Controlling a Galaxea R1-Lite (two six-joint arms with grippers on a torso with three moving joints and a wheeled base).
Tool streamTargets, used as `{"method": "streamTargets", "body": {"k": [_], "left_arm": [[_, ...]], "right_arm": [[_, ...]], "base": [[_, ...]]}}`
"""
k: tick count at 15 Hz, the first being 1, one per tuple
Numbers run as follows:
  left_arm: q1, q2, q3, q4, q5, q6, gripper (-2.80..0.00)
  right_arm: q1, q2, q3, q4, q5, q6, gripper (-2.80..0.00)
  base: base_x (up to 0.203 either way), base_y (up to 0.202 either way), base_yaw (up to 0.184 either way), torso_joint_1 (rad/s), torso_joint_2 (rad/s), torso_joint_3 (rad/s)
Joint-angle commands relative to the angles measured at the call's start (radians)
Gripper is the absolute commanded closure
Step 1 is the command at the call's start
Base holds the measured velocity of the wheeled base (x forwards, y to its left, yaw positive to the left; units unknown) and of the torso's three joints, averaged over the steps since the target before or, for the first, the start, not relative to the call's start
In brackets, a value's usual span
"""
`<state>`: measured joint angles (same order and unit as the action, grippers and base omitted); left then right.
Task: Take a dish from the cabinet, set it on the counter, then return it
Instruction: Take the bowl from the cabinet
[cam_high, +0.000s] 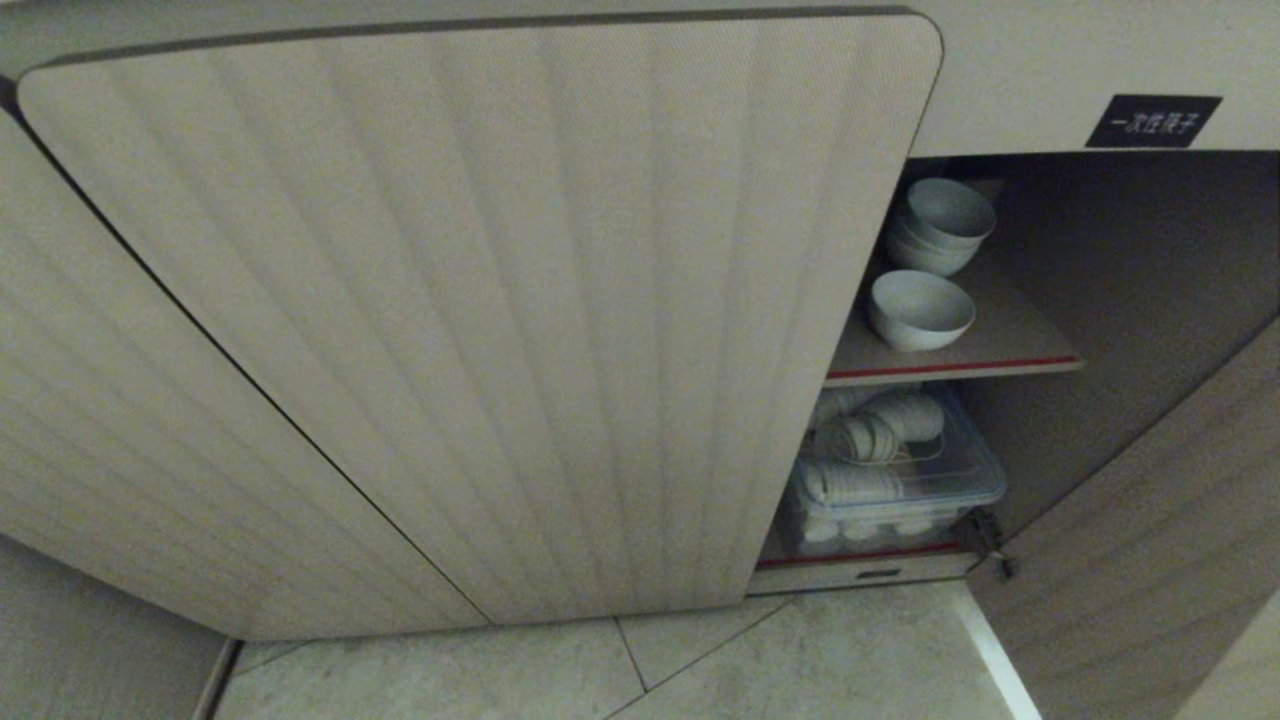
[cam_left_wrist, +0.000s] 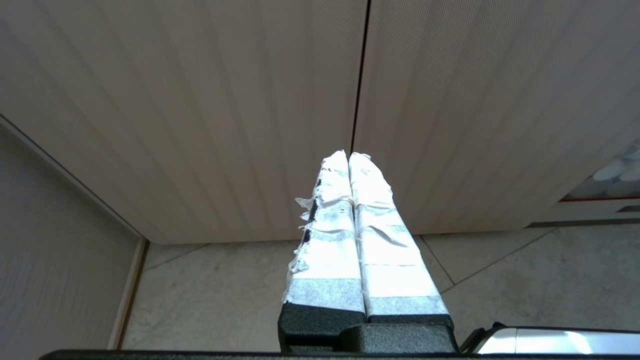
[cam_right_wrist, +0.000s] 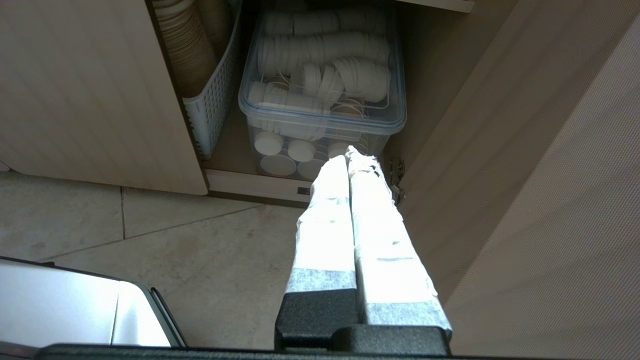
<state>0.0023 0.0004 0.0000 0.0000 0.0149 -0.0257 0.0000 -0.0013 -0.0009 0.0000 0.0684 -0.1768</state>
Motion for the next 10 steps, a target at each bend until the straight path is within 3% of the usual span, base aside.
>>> {"method": "streamTargets", "body": {"k": [1,4,7,10], "left_arm": [[0.001,0.000,0.000,0.000,0.000,0.000,0.00],[0.001,0.000,0.000,0.000,0.000,0.000,0.00],[0.001,0.000,0.000,0.000,0.000,0.000,0.00],[0.001,0.000,0.000,0.000,0.000,0.000,0.00]], "right_arm": [[0.001,0.001,-0.002,0.002,0.001,-0.001,0.00],[0.001,0.001,-0.010,0.008,-0.001,-0.008,0.00],[0.000,0.001,-0.062,0.130,-0.001,-0.009,0.00],[0.001,0.005,-0.072,0.160,-0.001,-0.009,0.00]], "base": [[0.000,0.000,0.000,0.000,0.00,0.000],[0.000,0.000,0.000,0.000,0.00,0.000],[0.000,0.000,0.000,0.000,0.00,0.000],[0.000,0.000,0.000,0.000,0.00,0.000]]}}
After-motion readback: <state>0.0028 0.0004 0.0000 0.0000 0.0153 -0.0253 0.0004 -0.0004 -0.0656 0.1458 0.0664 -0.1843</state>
